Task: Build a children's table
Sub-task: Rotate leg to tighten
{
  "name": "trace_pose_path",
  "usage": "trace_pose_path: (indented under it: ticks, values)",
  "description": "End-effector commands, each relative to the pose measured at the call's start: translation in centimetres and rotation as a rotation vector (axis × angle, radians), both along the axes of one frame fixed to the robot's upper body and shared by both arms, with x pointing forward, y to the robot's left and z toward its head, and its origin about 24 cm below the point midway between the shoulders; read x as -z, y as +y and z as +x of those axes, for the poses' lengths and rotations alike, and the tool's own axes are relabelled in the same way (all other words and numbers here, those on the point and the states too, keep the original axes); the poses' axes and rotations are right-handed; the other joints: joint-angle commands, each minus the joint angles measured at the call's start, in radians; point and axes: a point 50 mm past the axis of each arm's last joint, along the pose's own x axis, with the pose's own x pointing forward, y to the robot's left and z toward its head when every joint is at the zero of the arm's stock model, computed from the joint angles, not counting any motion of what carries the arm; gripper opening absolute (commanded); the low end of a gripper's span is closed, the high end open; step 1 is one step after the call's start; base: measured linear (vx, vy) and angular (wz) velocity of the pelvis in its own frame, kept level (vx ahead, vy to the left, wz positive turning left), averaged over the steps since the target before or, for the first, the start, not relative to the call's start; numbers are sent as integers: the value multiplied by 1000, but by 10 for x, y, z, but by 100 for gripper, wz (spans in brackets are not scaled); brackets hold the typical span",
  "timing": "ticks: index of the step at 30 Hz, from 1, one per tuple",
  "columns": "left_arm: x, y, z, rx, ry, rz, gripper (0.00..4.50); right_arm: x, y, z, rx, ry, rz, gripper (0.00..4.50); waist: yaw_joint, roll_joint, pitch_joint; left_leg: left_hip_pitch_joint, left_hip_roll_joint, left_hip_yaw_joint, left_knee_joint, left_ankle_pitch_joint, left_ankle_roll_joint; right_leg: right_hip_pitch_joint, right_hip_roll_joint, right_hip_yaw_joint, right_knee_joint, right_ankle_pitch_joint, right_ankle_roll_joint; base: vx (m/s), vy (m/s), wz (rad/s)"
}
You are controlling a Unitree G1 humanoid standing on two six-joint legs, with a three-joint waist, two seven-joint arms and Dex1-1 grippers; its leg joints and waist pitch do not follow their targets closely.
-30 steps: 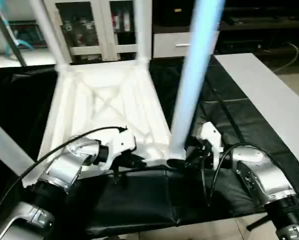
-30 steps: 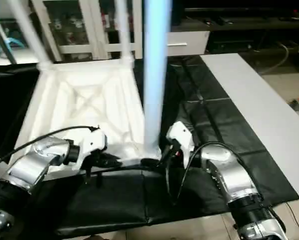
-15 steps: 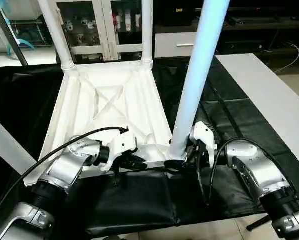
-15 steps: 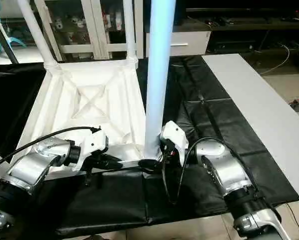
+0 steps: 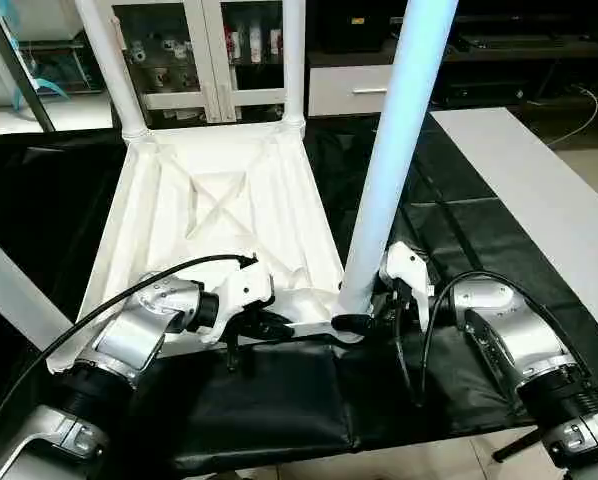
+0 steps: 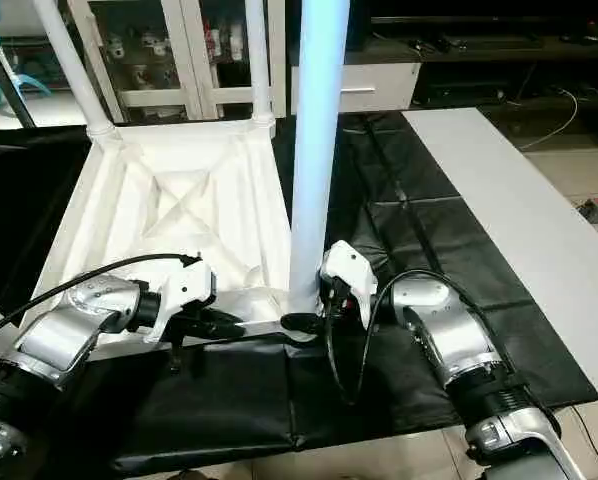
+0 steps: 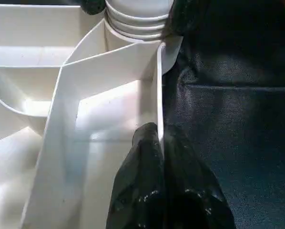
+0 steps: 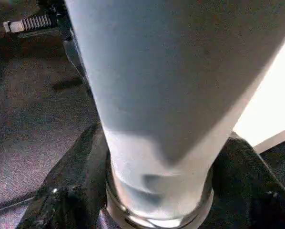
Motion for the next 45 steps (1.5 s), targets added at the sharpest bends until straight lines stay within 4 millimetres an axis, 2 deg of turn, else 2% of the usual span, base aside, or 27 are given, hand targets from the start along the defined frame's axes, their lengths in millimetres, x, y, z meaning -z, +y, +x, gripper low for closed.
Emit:
trace_pose_path:
  ticks: [1,3,4,6,9,10,11,14,18,19,20,22,24,26,27,28,29,30,32,34,35,36,37,38,39,42,45]
  values:
    - [1,-2,-3,14,-1,3,0,10,0,-3,1,31,-39,267,-3,-5,-64,21,45,-19,-74,-221,51,43,-44,32,-65,-162,-252,0,0,0]
    - [2,-2,-1,-9,-11,-1,0,12,2,3,109,-1,-22,266,-7,-10,-61,19,44,-18,-75,-230,50,41,-45,33,-69,-193,-246,0,0,0]
    - [2,-4,4,-40,-24,-7,0,12,5,12,245,-5,39,266,-11,-7,-59,21,42,-18,-77,-257,40,36,-45,34,-74,-243,-235,0,0,0]
    - [1,-6,14,-104,-49,-11,0,11,9,22,408,-4,124,266,-27,-3,-57,23,39,-25,-84,-324,-6,35,-44,32,-85,-350,-200,0,0,0]
    - [-3,-15,31,-198,-95,-34,0,4,19,32,576,-35,263,266,-36,-14,-58,26,41,-31,-87,-360,-23,32,-47,31,-92,-403,-171,0,0,0]
    - [-4,-16,34,-213,-104,-36,0,3,21,34,603,-39,291,265,-36,-11,-56,26,38,-29,-85,-362,-21,27,-47,33,-94,-412,-168,0,0,0]
    - [-6,-19,40,-241,-121,-37,0,1,26,38,676,-50,332,265,-34,-11,-61,29,39,-30,-84,-353,-25,27,-49,33,-92,-397,-168,0,0,0]
    - [-10,-25,52,-312,-153,-42,0,4,39,47,869,-77,329,265,-39,-12,-63,13,35,-31,-85,-299,-27,33,-49,31,-84,-340,-176,0,0,0]
    - [-12,-31,58,-336,-169,-41,0,12,54,52,1021,-121,185,265,-44,-14,-69,12,31,-24,-79,-227,-6,35,-46,32,-74,-232,-203,0,0,0]
    - [-12,-31,59,-337,-171,-41,0,13,57,52,1037,-126,167,265,-47,-12,-72,8,31,-24,-76,-198,4,40,-47,31,-70,-190,-210,0,0,0]
    - [-12,-31,60,-344,-177,-39,0,15,61,52,1064,-134,135,265,-46,-4,-74,11,31,-23,-72,-174,17,37,-45,32,-66,-135,-224,54,-5,-1]
    - [-9,-30,60,-339,-172,-25,0,17,85,47,1010,-146,121,265,-49,-2,-76,10,30,-21,-70,-141,37,42,-40,30,-57,-42,-249,54,-3,-1]
    - [-8,-29,59,-334,-167,-25,0,15,95,44,956,-154,139,265,-46,-3,-78,11,30,-19,-67,-127,62,48,-44,30,-54,8,-267,0,0,0]
    - [-7,-27,58,-334,-168,-22,0,13,103,41,885,-139,192,265,-45,-3,-74,12,33,-18,-68,-138,81,49,-45,30,-56,-2,-275,0,0,0]
    - [-6,-25,57,-335,-169,-21,0,12,104,39,860,-142,212,320,-45,-2,-74,12,33,-18,-69,-146,81,49,-45,29,-57,-15,-274,0,0,0]
    - [-5,-22,56,-330,-169,-13,0,7,100,39,838,-141,256,334,-46,3,-71,14,34,-19,-71,-173,77,49,-45,30,-61,-53,-270,0,0,0]
    - [-5,-22,56,-330,-169,-13,0,7,100,39,838,-141,256,334,-46,0,-68,16,37,-18,-73,-204,68,46,-45,31,-67,-90,-263,0,0,0]
    - [-5,-21,55,-324,-169,-10,0,6,97,40,834,-140,264,334,-49,-2,-68,15,37,-19,-75,-213,64,48,-43,31,-67,-103,-261,0,0,0]
    - [-3,-16,51,-300,-163,1,0,2,86,39,793,-134,270,370,-49,-2,-65,21,40,-20,-79,-256,44,44,-42,32,-72,-164,-251,0,0,0]
    - [-1,-8,46,-264,-150,23,0,1,69,33,662,-72,269,380,-45,-2,-66,18,41,-22,-80,-248,47,48,-41,32,-69,-146,-243,0,0,0]
    - [-1,-7,45,-258,-147,25,0,2,67,31,636,-57,265,380,-44,9,-65,18,40,-24,-81,-250,49,50,-39,31,-69,-136,-242,0,0,0]
    - [-1,-6,43,-251,-144,26,0,2,64,28,607,-39,257,392,-47,4,-66,17,42,-24,-81,-250,51,49,-40,31,-66,-117,-245,0,0,0]
    - [-1,-5,40,-223,-135,23,0,2,57,23,538,-33,244,419,-45,4,-67,17,41,-23,-79,-243,54,49,-42,32,-67,-101,-256,0,0,0]
    - [-2,-4,37,-199,-125,20,0,2,51,19,484,-32,230,419,-44,3,-67,17,41,-22,-78,-242,53,48,-43,32,-67,-103,-258,0,0,0]
    - [-2,-3,33,-160,-109,15,0,1,42,13,398,-28,207,421,-38,2,-70,17,43,-23,-76,-224,58,54,-43,31,-62,-79,-261,0,0,0]
    - [-2,0,19,-51,-68,22,0,3,18,-3,217,-8,128,421,-30,2,-67,18,44,-19,-74,-220,73,49,-42,32,-62,-65,-274,0,0,0]
    - [-2,1,7,32,-16,17,0,5,2,-10,141,8,54,421,-20,-4,-61,21,48,-18,-78,-256,59,43,-45,33,-70,-163,-264,0,0,0]
